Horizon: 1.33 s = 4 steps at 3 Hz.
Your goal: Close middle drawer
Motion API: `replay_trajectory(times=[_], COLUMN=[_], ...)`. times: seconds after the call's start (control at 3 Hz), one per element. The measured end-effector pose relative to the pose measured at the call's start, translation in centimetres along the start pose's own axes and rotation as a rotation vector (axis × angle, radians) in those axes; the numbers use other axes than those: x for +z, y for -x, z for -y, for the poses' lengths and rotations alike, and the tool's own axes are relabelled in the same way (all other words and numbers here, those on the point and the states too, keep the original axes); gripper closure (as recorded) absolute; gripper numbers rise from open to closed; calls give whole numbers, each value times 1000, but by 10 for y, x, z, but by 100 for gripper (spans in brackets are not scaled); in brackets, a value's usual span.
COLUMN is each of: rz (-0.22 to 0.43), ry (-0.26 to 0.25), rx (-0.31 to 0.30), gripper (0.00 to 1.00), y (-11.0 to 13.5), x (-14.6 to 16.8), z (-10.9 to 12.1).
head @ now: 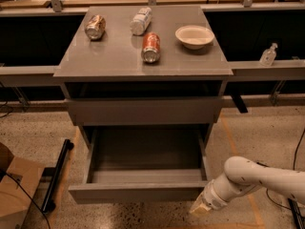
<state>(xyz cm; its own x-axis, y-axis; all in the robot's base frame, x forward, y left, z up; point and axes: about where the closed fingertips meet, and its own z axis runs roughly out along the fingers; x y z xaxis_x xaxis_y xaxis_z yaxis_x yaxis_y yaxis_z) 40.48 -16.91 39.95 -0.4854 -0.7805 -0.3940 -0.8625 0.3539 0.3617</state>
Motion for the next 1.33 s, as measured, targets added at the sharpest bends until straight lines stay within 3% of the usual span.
replay_trajectory(times=[0.33,0.67,1.33], rz=[44,58,131], ry=[-68,-85,-183], rx=[-28,-38,-107], gripper=[100,100,100], y=[22,29,77], x=[3,4,-26], z=[24,31,79])
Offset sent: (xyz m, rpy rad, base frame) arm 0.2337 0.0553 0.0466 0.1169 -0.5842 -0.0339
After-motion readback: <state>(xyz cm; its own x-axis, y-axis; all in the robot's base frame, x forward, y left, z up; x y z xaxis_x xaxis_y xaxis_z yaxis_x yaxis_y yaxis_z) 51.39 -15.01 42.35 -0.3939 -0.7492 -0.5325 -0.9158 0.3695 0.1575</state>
